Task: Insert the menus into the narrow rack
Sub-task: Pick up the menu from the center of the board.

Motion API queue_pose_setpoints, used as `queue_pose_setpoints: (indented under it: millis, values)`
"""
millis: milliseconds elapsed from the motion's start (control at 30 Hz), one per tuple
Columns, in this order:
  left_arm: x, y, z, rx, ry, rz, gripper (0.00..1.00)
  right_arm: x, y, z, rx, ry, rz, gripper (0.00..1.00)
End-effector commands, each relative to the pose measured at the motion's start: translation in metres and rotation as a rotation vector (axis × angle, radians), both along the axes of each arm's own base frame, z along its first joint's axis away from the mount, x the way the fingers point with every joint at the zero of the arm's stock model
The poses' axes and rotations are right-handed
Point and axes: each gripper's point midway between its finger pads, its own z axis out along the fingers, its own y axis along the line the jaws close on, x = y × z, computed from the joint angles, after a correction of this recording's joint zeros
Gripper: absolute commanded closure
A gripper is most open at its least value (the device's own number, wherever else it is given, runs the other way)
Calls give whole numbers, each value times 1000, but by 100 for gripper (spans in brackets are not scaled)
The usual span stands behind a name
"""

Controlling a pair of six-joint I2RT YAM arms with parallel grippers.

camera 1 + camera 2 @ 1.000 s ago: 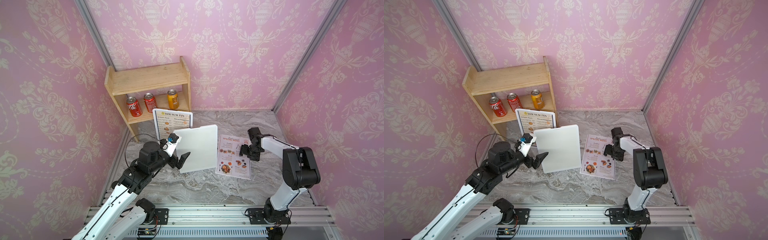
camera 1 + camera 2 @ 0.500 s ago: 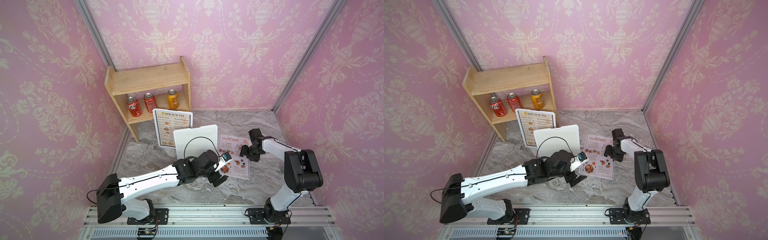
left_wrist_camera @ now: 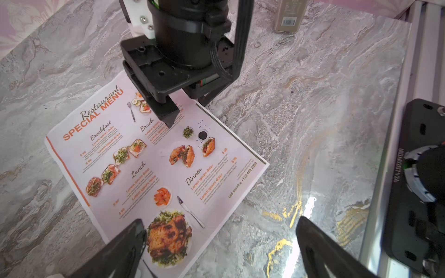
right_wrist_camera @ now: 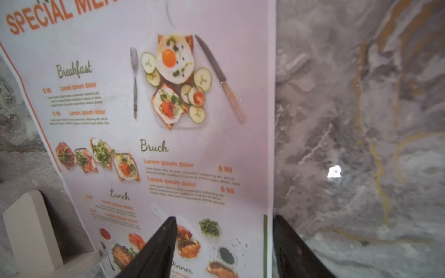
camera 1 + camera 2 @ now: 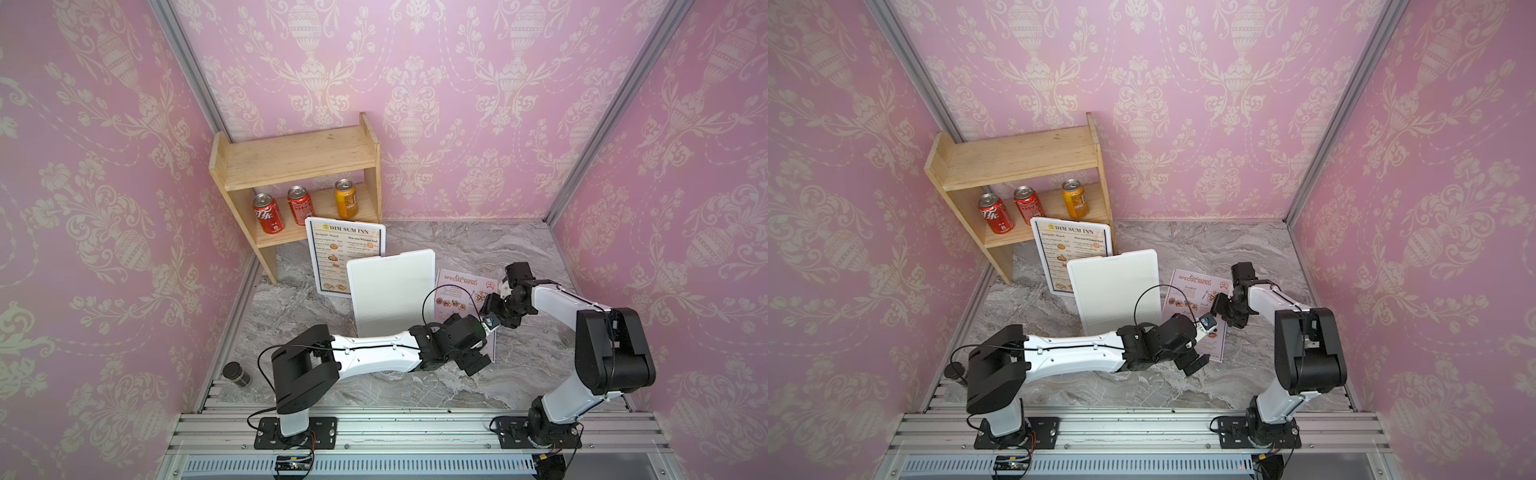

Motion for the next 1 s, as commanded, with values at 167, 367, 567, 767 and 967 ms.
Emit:
queue_pose_setpoints:
  millis: [167, 367, 567, 767, 967]
  values:
    - [19, -8, -42, 59, -4, 99, 1, -56, -3, -30, 40, 188, -4, 33]
    - [28, -9, -67, 90, 15, 115, 1, -61, -3, -29, 62, 191, -16, 33]
    - [38, -9, -79, 87, 22, 127, 1, -68, -1, -29, 80, 194, -20, 37]
    - [46, -7, -93, 85, 45, 129, 1, -71, 0, -27, 90, 192, -26, 44]
    - [43, -12, -101, 79, 63, 110, 1, -68, 5, -23, 123, 169, -38, 52]
